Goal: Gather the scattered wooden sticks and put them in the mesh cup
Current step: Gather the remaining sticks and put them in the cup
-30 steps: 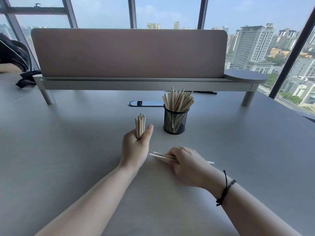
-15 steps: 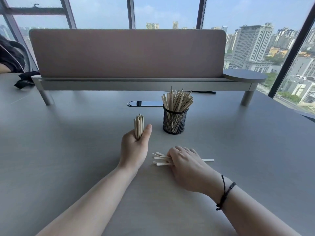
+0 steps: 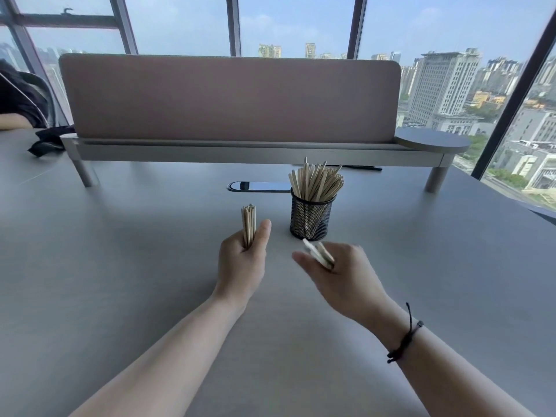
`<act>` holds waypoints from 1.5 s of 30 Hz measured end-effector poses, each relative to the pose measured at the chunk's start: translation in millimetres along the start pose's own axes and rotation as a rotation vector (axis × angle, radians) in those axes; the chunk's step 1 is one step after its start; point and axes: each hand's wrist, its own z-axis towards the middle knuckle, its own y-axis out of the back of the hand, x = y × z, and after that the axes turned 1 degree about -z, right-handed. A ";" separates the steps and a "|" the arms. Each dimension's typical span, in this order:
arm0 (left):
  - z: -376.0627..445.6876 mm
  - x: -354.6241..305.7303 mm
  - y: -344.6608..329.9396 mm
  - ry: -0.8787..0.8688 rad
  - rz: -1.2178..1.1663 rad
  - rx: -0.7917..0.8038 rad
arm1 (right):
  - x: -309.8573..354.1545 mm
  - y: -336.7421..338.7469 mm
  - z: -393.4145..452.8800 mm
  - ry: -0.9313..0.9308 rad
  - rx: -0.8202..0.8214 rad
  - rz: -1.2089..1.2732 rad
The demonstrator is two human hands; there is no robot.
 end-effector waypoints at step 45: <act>-33.8 -27.2 -12.9 0.115 -0.042 0.204 | 3.6 -39.1 6.4 -0.370 0.179 0.711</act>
